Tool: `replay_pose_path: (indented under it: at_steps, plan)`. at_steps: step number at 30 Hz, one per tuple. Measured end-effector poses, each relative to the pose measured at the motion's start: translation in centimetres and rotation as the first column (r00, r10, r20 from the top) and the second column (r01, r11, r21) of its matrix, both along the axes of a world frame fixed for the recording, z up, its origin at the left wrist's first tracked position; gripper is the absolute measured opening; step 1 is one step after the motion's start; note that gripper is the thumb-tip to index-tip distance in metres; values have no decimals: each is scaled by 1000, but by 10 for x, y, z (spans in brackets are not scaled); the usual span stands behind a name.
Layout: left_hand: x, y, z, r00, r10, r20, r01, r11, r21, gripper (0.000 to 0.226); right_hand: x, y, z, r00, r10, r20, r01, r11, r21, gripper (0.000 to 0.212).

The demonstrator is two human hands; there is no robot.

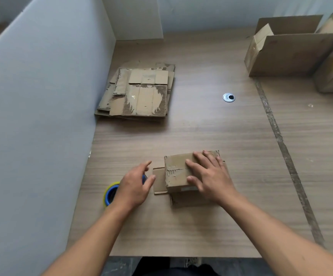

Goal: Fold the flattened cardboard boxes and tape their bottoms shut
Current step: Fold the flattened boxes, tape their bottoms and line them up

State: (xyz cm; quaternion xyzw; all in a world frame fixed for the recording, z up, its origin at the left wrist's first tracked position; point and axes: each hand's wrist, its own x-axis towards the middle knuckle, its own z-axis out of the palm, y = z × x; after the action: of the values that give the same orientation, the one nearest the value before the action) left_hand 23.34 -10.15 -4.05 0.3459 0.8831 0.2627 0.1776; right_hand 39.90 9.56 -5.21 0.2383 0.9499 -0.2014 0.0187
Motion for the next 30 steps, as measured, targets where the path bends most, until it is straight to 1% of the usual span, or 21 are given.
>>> replay_pose_path:
  at_steps: [1,2,4,6,7,8,10,12,13,15,17,19,22,23,24,26,28,30]
  plan:
    - [-5,-9,0,998,14,-69,-19,998,-62,55,-1,-1,2,1000,4,15,-4,1000,4,66]
    - [-8,-19,0,992,14,-128,-35,986,-162,59,-1,-1,2,999,5,32,-5,1000,5,62]
    - [-12,-36,-3,980,-26,-199,-60,908,-414,67,-2,-2,3,999,-2,33,2,1000,-4,61]
    - [-11,-46,-10,981,-58,-187,-63,809,-584,75,-2,-1,4,1000,-14,24,14,1000,-12,57]
    - [-10,-48,-15,984,-61,-167,-57,781,-621,80,-2,0,4,1000,-21,15,22,999,-26,53]
    - [-8,-49,-20,988,-61,-145,-44,775,-631,84,-2,1,4,1000,-31,2,31,998,-47,52]
    - [-2,-51,-30,994,-40,-105,-29,812,-584,88,-2,3,4,999,-40,2,40,997,-71,55]
    - [5,-53,-38,997,35,-69,-64,880,-471,86,-2,4,4,999,-40,9,40,996,-77,62]
    - [6,-54,-40,996,75,-53,-90,906,-414,85,-2,5,3,999,-44,2,44,996,-83,63]
    - [5,-53,-40,991,134,-16,-132,942,-307,84,-1,5,2,998,-54,-20,52,994,-95,58]
    - [1,-48,-29,988,154,2,-151,971,-188,80,0,5,1,997,-62,-39,58,993,-99,61]
    - [-2,-41,-8,995,99,-17,-99,994,-51,76,-1,4,0,995,-75,-60,68,991,-113,66]
    - [-2,-25,32,991,-81,-107,91,991,96,75,-1,6,0,990,-110,-90,97,985,-145,70]
    - [0,-19,41,972,-156,-174,176,979,106,71,-1,6,0,988,-125,-91,110,982,-155,70]
    - [1,-11,47,935,-245,-256,274,958,80,67,-2,7,1,986,-142,-91,125,977,-172,68]
    - [6,6,51,836,-413,-361,421,905,-62,65,-2,9,3,978,-181,-103,152,959,-238,65]
    - [9,21,46,762,-512,-396,484,857,-175,78,0,15,8,964,-213,-157,148,926,-348,67]
    - [12,30,44,717,-558,-416,514,828,-226,88,7,24,11,955,-219,-199,101,874,-476,66]
